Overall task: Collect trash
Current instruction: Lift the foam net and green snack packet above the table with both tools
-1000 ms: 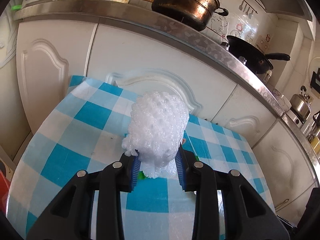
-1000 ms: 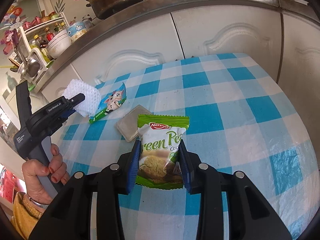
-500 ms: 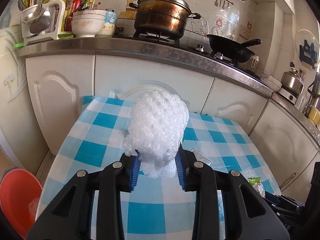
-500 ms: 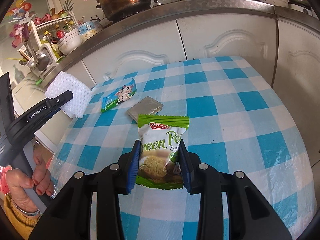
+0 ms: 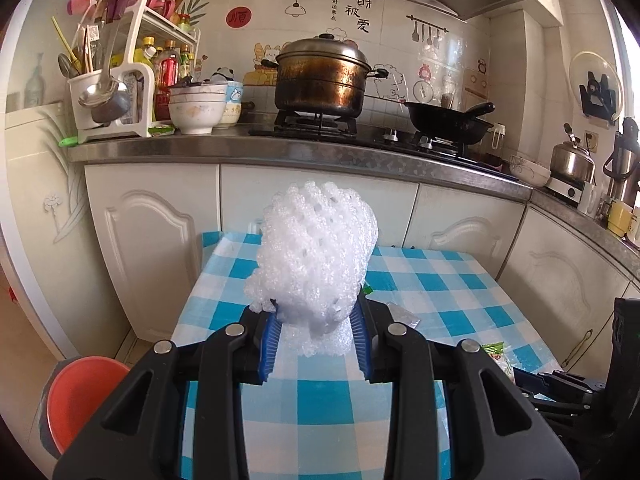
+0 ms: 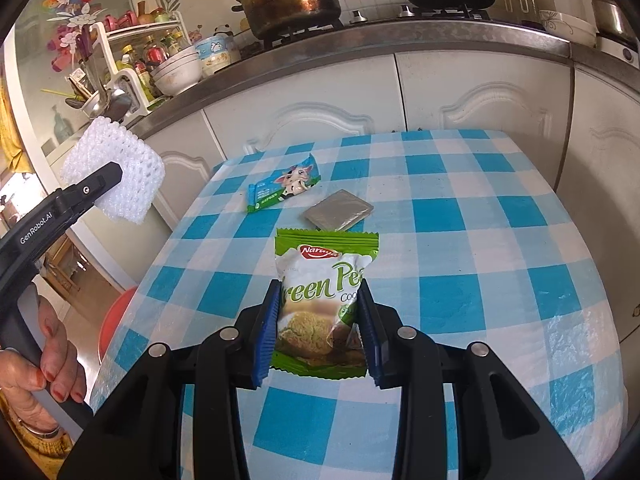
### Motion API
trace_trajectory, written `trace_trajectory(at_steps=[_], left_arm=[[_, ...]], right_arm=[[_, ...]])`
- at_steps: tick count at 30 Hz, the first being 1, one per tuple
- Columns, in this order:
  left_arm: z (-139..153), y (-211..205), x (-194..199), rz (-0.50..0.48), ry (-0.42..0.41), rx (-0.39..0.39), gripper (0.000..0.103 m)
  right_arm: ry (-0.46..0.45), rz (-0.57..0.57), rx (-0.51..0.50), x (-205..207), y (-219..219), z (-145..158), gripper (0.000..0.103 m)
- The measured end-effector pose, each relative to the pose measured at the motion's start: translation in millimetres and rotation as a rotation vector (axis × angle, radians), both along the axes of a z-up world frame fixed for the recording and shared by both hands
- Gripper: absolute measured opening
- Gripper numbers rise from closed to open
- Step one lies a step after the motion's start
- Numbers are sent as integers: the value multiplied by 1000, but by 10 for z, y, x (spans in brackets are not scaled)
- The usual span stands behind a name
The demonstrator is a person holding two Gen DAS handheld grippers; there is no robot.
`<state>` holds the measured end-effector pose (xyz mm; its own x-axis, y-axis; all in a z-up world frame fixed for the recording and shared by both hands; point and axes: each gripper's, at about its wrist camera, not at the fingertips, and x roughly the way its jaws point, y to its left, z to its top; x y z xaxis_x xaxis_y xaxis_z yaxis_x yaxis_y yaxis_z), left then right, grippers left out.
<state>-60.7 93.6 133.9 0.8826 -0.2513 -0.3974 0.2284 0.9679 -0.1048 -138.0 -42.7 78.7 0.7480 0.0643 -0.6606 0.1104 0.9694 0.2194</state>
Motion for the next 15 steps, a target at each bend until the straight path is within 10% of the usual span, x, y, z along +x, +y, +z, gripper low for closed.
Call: trace_trajectory(at_steps=[15], left_arm=[[-85, 621, -316, 99, 6, 16, 33]], right_arm=[[-8, 115, -39, 49, 607, 164, 38]])
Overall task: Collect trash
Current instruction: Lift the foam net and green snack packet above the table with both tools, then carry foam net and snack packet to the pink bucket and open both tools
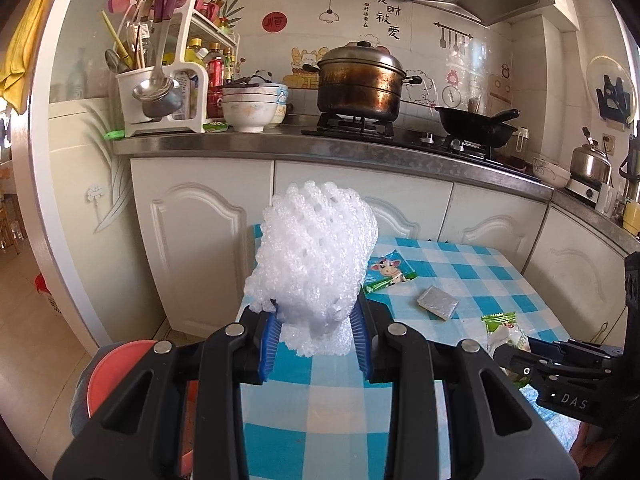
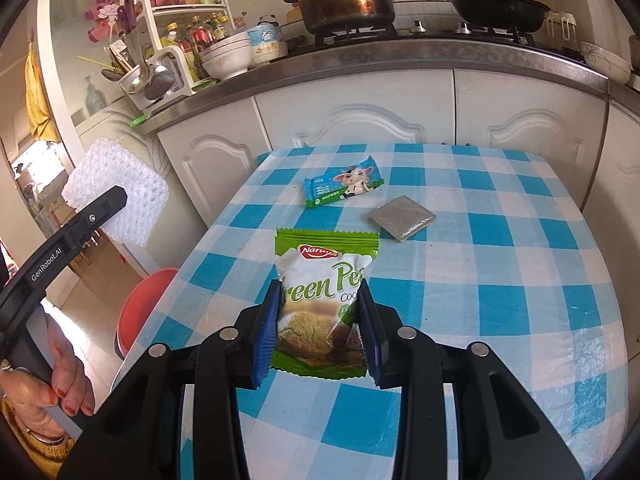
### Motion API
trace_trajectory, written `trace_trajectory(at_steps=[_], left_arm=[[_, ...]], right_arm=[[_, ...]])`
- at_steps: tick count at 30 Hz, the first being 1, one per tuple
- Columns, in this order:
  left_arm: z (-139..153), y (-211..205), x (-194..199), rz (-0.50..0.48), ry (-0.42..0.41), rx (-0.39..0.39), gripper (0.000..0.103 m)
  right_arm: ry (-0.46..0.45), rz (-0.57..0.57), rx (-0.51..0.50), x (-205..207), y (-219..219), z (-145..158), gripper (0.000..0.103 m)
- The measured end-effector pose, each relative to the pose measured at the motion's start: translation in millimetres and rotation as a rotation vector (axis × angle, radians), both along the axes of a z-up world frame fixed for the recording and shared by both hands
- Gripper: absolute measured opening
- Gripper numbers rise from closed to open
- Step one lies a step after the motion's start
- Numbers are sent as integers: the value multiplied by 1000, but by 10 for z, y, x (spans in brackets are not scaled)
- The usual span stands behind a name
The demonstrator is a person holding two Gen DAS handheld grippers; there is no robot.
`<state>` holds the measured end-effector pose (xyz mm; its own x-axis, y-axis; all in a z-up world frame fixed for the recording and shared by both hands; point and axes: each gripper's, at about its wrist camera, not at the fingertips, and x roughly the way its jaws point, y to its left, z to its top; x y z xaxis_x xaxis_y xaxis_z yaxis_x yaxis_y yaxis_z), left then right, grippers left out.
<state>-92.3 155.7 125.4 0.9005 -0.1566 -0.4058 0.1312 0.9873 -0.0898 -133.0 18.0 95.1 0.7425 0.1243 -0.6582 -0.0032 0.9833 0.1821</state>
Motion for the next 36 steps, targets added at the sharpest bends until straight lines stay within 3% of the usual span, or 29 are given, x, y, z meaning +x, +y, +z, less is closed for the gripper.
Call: trace_trajectory(at_steps=[22, 36], left_arm=[[-433, 1211, -151, 227, 103, -37, 33], [-652, 2349, -177, 443, 184, -175, 33]], right_arm=[[33, 173, -23, 312, 782, -29, 38], [54, 414, -24, 689, 1720, -63, 38]])
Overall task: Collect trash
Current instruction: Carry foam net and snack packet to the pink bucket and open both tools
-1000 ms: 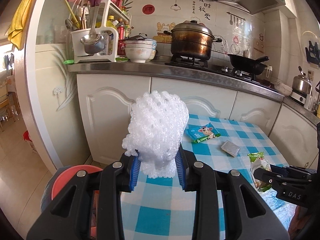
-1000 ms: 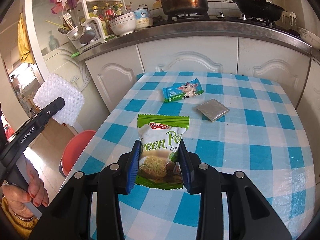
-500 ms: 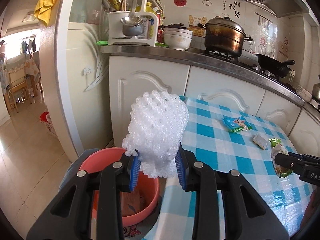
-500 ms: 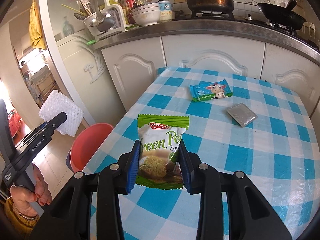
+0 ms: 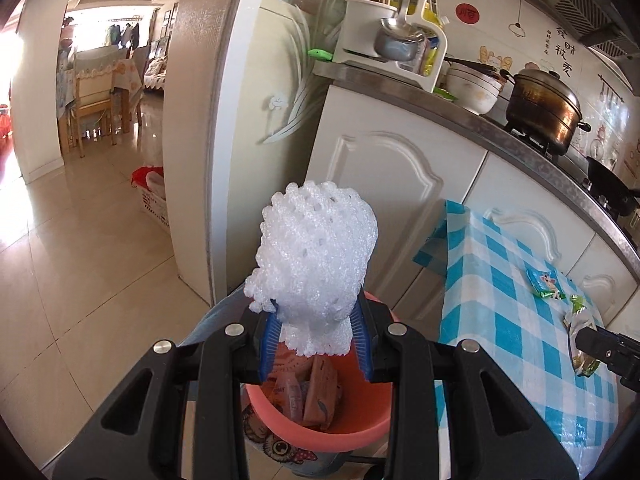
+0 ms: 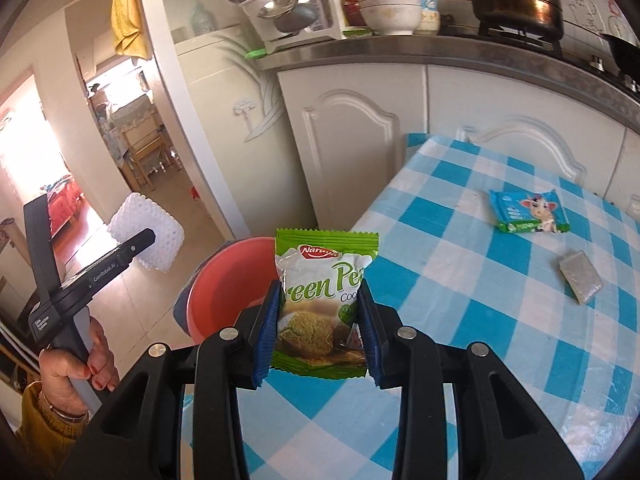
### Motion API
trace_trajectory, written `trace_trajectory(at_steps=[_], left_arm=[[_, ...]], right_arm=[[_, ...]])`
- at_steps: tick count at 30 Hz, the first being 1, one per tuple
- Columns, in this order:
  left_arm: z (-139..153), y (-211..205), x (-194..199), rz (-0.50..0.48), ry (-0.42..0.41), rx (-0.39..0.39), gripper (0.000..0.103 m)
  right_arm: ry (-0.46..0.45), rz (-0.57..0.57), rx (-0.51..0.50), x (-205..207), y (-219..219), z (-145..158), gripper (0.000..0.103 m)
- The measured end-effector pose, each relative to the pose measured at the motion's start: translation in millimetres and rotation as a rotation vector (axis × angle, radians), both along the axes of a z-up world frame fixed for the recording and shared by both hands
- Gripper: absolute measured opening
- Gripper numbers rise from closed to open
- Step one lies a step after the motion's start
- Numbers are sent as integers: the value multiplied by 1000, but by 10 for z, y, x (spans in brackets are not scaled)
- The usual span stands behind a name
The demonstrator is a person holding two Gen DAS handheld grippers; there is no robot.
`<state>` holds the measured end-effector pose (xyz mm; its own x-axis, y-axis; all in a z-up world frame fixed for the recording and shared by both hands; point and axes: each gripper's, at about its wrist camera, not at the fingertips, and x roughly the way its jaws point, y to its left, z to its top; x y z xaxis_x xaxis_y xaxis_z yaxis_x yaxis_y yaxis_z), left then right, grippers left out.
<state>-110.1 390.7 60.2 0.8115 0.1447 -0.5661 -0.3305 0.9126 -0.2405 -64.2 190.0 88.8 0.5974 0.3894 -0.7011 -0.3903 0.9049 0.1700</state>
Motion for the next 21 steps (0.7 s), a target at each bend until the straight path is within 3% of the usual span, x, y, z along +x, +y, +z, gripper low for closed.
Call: trace_trajectory(at_steps=[7, 15, 17, 18, 19, 21], left_arm=[[-165, 75, 173, -40, 41, -73, 34], [-569, -111, 443, -94, 138, -78, 36], [-683, -141, 534, -106, 172, -72, 47], [-751, -150, 581, -102, 193, -66, 57], [-807, -152, 615, -103, 208, -69, 61], [-924, -135, 662, -113, 244, -104, 80]], right_arm=[[40, 116, -16, 229, 506, -182, 38], [104, 181, -56, 444, 872, -534, 40], [117, 194, -71, 494, 936, -627, 44], [124, 197, -71, 513, 955, -664, 55], [121, 194, -64, 523, 956, -681, 64], [106, 172, -60, 531, 918, -681, 69]])
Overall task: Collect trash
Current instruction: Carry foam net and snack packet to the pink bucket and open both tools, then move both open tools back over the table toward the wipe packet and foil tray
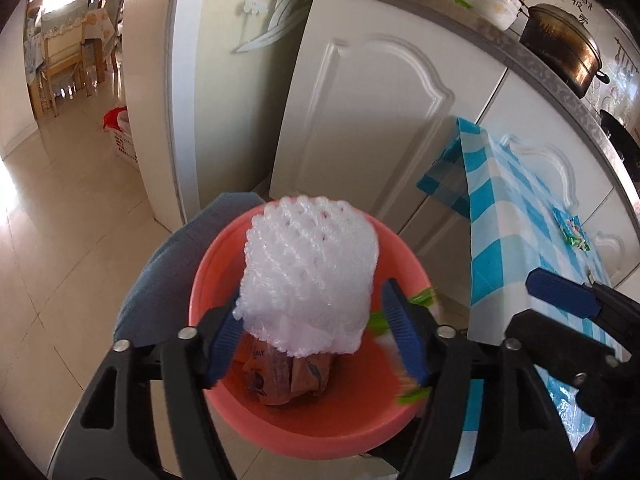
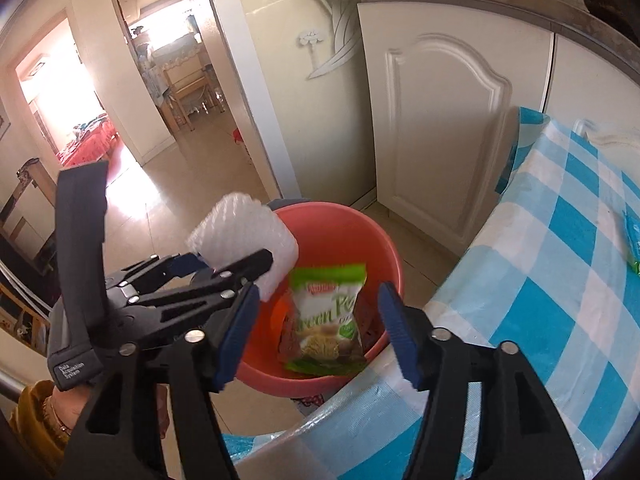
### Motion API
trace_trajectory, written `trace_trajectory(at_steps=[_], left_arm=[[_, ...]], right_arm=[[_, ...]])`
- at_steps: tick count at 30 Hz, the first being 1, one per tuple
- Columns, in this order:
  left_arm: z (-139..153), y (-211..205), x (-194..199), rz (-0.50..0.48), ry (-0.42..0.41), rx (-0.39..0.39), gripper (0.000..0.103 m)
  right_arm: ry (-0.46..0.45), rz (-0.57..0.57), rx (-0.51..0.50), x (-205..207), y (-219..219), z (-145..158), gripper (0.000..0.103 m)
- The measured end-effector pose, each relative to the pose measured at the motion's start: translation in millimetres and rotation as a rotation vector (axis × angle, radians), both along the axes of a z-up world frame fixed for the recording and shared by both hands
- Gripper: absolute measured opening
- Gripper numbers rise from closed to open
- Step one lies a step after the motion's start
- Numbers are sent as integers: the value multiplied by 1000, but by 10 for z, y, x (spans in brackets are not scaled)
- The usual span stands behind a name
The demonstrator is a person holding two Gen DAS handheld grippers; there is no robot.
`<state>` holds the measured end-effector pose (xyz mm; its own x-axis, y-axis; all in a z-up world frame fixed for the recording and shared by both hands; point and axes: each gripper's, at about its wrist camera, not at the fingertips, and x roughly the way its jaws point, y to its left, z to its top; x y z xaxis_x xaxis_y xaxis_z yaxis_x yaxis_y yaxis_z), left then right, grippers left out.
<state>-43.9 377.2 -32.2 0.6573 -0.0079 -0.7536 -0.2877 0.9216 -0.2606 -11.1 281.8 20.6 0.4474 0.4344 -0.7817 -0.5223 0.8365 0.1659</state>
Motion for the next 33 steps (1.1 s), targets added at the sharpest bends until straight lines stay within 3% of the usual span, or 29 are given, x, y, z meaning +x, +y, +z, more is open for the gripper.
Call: trace_trajectory(at_steps=[2, 4, 11, 17, 33], left_arm=[[-56, 36, -22, 29, 14, -12, 86], [-53, 62, -68, 48, 3, -8, 90], [117, 56, -200, 43, -51, 24, 99], [323, -126, -239, -24, -102, 105, 99], [872, -661, -367, -120, -237, 147, 99]], right_arm=[[-16, -20, 23, -9, -109, 38, 71], [-30, -54, 58, -28, -266, 105, 82], [-53, -194, 165, -96, -890, 285, 88], [-64, -290, 216, -166, -1351, 348, 88], [-164, -506, 309, -465, -2458, 455, 93]])
